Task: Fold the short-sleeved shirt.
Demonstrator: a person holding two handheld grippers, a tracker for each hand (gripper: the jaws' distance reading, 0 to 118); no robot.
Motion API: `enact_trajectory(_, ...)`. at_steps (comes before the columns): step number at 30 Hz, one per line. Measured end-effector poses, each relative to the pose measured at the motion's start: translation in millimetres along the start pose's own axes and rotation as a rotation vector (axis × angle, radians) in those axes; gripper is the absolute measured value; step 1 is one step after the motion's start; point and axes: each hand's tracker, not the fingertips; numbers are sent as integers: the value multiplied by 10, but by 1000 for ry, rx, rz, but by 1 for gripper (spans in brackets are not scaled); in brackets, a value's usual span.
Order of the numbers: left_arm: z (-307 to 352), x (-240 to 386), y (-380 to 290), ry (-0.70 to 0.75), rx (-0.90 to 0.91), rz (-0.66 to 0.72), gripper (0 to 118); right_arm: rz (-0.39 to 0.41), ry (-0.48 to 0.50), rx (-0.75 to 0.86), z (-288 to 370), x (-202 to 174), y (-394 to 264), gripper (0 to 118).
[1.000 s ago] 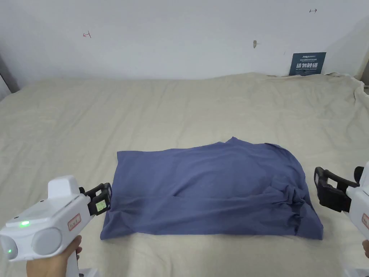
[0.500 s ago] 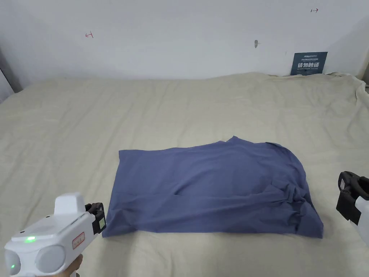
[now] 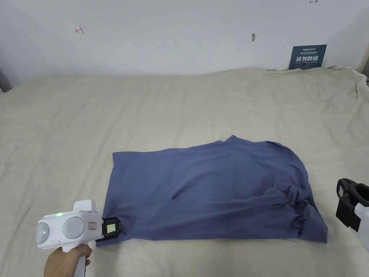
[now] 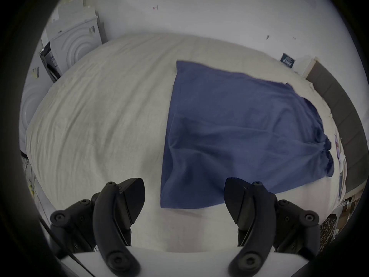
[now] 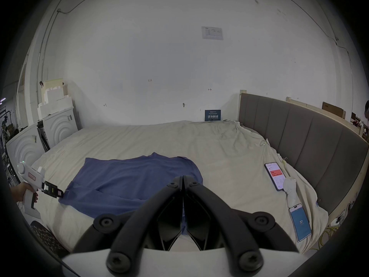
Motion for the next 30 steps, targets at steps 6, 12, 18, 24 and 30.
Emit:
enact_trajectory(6, -300, -63, -81, 27, -63, 6, 48, -4, -6, -38, -135, 12, -83, 0)
enact_trajectory(12, -190, -10, -87, -24, -34, -6, 5, -24, -11, -88, -293, 28, -167, 0)
enact_trajectory(18, 29, 23, -32, -42, 27, -53, 2, -35, -2, -274, -799, 132, -388, 10)
enact_trajectory(24, 214, -26, 115, -76, 77, -60, 2, -75, -15, -430, -1371, 201, -765, 89)
enact_trajectory(30, 193, -63, 125, -90, 75, -45, 2, -79, -38, -572, -1619, 211, -1075, 59)
